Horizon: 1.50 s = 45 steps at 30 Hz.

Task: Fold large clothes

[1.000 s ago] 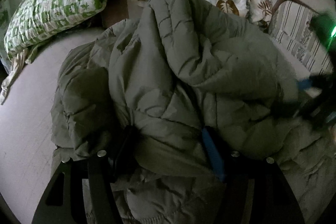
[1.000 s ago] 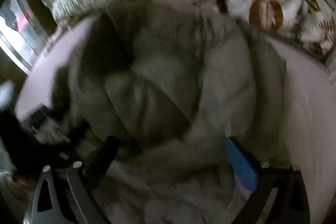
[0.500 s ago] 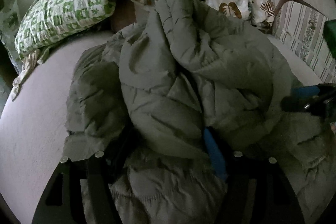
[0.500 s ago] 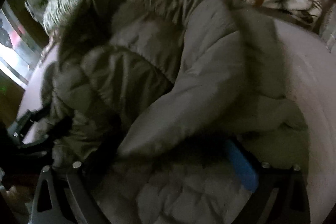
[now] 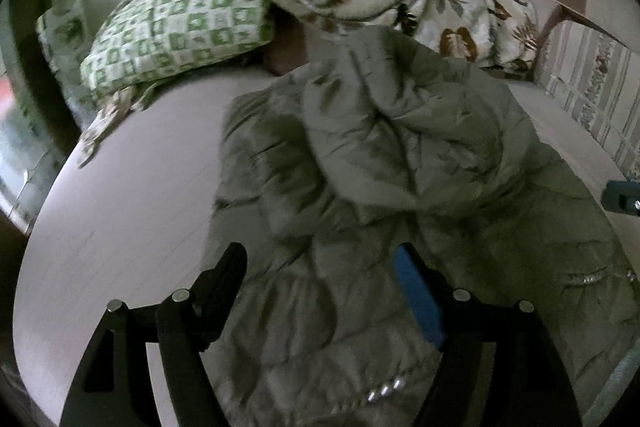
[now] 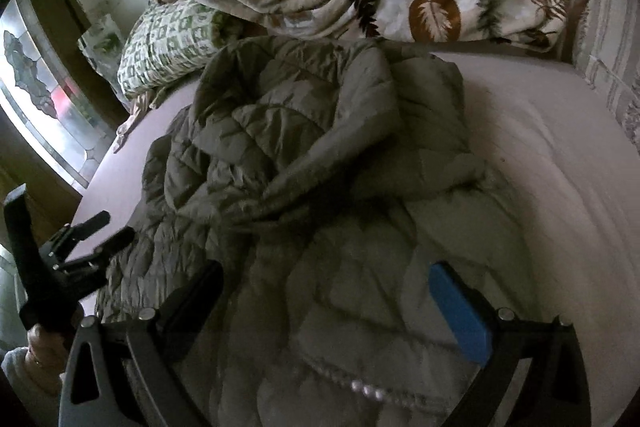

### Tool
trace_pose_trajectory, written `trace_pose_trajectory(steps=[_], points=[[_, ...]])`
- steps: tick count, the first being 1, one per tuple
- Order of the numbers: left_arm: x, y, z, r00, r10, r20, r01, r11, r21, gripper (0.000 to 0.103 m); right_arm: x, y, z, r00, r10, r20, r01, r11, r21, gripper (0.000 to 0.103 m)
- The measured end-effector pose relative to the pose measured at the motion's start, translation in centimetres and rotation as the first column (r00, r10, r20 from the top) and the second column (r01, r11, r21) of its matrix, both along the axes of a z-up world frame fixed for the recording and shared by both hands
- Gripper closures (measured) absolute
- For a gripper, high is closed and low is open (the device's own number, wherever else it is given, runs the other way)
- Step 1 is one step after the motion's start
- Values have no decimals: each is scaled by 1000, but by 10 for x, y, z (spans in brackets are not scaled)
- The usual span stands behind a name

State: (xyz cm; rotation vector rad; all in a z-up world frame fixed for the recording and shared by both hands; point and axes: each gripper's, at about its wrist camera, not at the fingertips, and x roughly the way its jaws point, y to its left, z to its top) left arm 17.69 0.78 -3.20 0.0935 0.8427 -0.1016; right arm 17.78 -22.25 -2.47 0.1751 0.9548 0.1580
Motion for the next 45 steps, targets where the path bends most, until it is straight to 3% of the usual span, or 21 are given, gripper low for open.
trace_pose_trajectory(steps=[18, 38, 45], points=[[-87, 48, -8, 992, 113, -54, -113, 994, -11, 26, -88, -15, -28, 998, -28, -58, 27, 999, -31, 0], [-159, 56, -4, 995, 87, -56, -88, 996, -8, 26, -158, -40, -22, 996, -65, -60, 61, 995, -76, 0], [-170, 68, -15, 991, 99, -85, -100, 995, -11, 26, -170, -44, -22, 995, -42, -88, 37, 998, -50, 0]])
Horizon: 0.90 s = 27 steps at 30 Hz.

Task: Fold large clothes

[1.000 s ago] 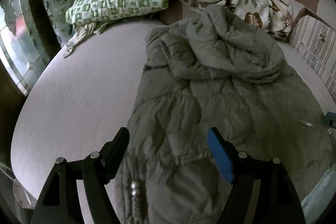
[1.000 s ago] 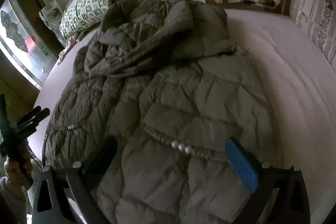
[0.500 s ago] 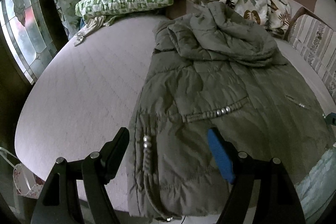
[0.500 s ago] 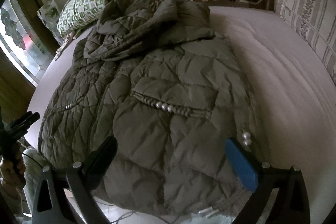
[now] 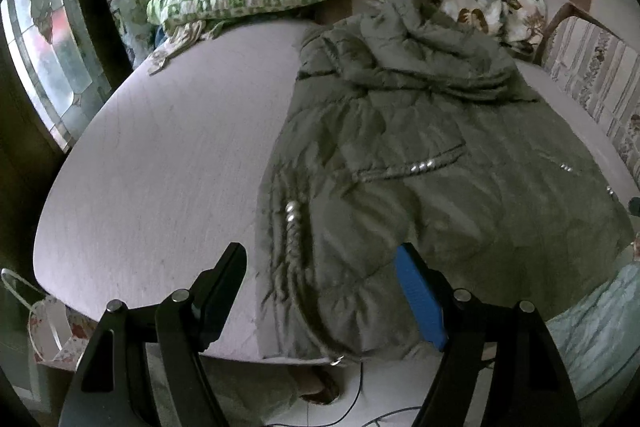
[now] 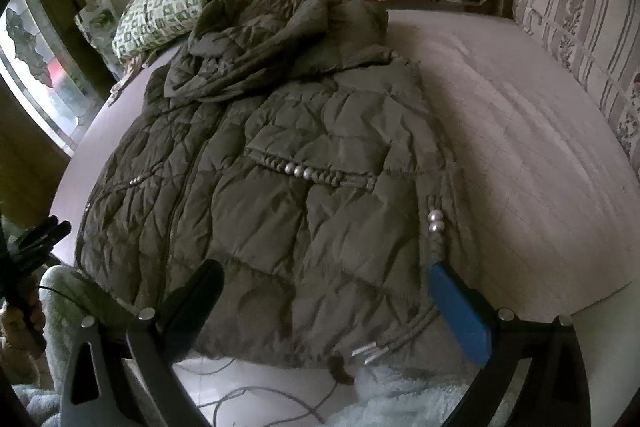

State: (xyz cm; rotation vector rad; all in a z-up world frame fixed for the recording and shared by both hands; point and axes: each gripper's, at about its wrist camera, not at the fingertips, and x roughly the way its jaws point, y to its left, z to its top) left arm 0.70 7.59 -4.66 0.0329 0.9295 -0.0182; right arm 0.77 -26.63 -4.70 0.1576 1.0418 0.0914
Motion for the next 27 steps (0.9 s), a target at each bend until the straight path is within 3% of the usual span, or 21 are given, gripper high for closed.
trace_pose_trajectory(steps=[4, 14, 27], points=[[2, 13, -14, 999, 39, -28, -39, 999, 10, 26, -1, -4, -7, 999, 17, -50, -14, 998, 55, 0], [11, 32, -37, 994, 81, -77, -81, 997, -1, 26, 2, -31, -24, 992, -48, -113, 44, 999, -30, 0], [23, 33, -49, 991, 76, -111, -80, 996, -35, 26, 12, -70, -53, 977, -116, -179, 116, 993, -13, 0]])
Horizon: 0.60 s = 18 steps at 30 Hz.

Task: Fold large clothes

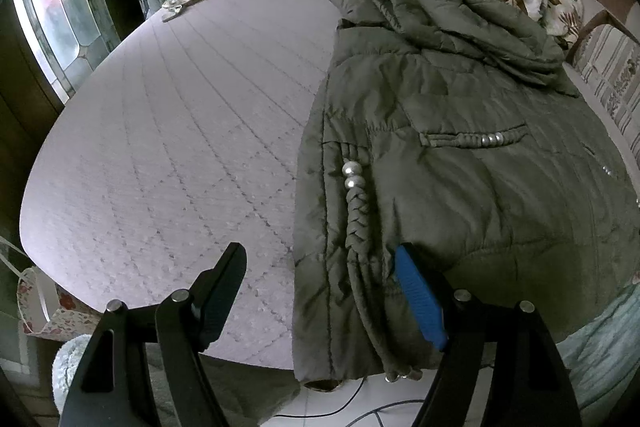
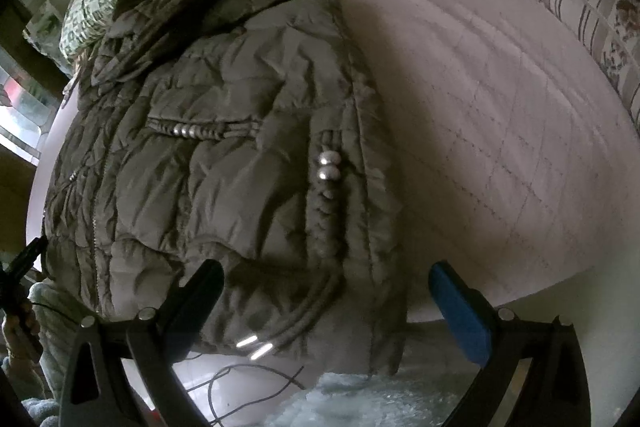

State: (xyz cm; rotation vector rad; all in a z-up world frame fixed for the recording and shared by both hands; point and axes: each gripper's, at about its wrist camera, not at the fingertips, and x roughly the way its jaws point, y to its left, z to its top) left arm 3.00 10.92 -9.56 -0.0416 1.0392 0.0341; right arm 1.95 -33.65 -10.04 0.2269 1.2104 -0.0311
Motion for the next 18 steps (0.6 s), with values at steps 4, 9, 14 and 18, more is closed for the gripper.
trace_pose_trajectory(steps=[4, 9, 14, 18], points=[[1, -3, -3, 1000, -1, -4, 1, 1000, 2, 26, 0, -3, -4, 1000, 1, -6, -1, 1000, 15, 0], [0, -5, -7, 1000, -12, -7, 12, 1000, -10, 26, 1, -4, -9, 1000, 9, -16, -9, 1000, 29, 0], [-1, -5, -11, 1000, -12, -13, 12, 999, -33, 26, 8, -2, -16, 999, 27, -27, -26, 998, 48, 0], [-2, -6, -16, 999, -31, -36, 28, 997, -73, 26, 16, 3, -23, 999, 34, -32, -32, 996, 85, 0]])
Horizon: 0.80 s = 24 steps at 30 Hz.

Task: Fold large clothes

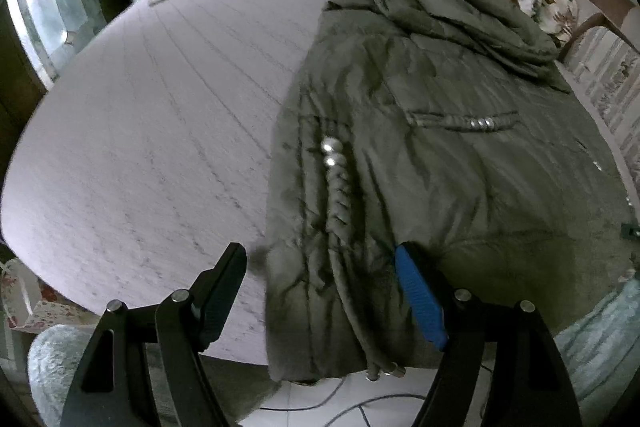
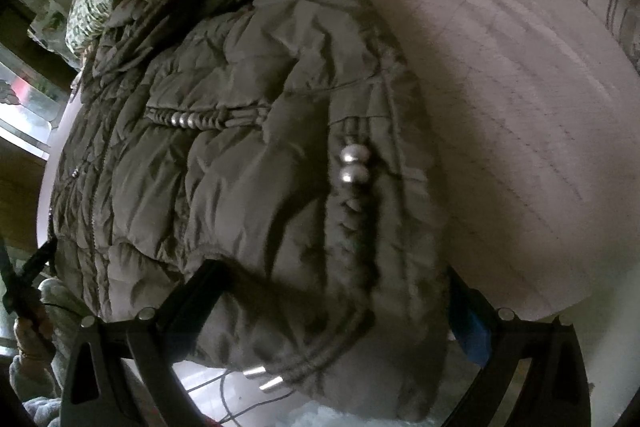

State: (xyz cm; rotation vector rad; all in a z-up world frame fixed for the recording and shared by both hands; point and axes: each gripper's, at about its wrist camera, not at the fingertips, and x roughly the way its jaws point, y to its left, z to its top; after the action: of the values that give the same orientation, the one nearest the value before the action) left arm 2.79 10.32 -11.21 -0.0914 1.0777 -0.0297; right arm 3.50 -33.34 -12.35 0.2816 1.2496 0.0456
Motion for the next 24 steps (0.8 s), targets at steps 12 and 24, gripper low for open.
trace_pose_trajectory(steps=[12, 24], points=[[7, -4, -6, 997, -60, -51, 59, 998, -32, 35, 3, 5, -8, 1000, -8, 11, 7, 1000, 18, 9], [4, -15, 6, 995, -100, -23, 97, 992, -85, 85, -5, 18, 14, 997, -5, 73, 1, 998, 59, 70]])
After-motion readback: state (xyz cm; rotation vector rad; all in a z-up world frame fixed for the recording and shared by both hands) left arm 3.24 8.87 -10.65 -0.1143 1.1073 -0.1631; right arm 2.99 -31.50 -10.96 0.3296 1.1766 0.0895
